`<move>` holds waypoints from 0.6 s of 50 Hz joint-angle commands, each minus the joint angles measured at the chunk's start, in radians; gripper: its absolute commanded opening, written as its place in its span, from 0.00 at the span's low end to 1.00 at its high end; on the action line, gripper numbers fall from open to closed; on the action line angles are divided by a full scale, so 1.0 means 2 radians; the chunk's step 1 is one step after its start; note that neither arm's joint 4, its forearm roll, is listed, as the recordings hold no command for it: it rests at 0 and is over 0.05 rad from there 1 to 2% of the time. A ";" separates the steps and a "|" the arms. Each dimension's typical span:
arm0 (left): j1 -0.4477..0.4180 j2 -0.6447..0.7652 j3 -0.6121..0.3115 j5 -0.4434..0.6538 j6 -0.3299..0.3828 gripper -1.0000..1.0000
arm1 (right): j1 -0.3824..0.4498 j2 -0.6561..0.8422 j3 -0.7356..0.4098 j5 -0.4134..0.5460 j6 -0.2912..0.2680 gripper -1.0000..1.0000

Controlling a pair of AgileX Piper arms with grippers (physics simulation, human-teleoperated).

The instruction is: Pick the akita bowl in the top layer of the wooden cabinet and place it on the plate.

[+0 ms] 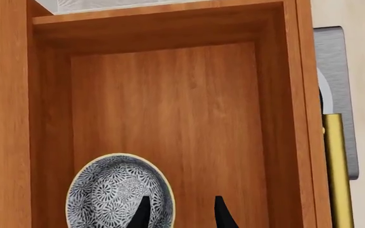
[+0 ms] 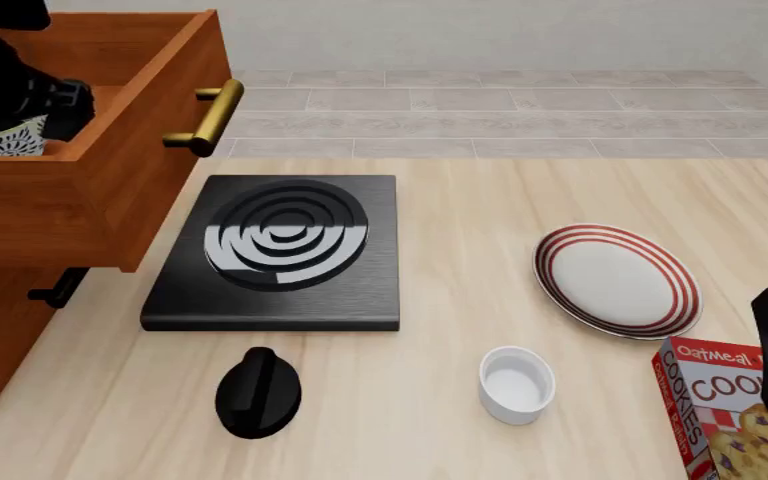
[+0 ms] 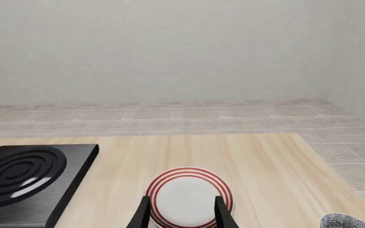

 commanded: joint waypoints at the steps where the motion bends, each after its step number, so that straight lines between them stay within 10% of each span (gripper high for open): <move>1: -0.003 -0.001 0.013 -0.008 -0.003 1.00 | 0.000 0.000 0.000 0.000 0.000 1.00; 9: -0.009 -0.006 0.018 -0.006 -0.002 1.00 | 0.000 0.000 0.000 0.000 0.000 1.00; 10: -0.004 -0.005 0.017 -0.006 0.000 0.00 | 0.000 0.000 0.000 0.000 0.000 1.00; 30: -0.020 -0.008 -0.011 0.007 0.008 0.00 | 0.000 0.000 -0.001 0.000 0.001 1.00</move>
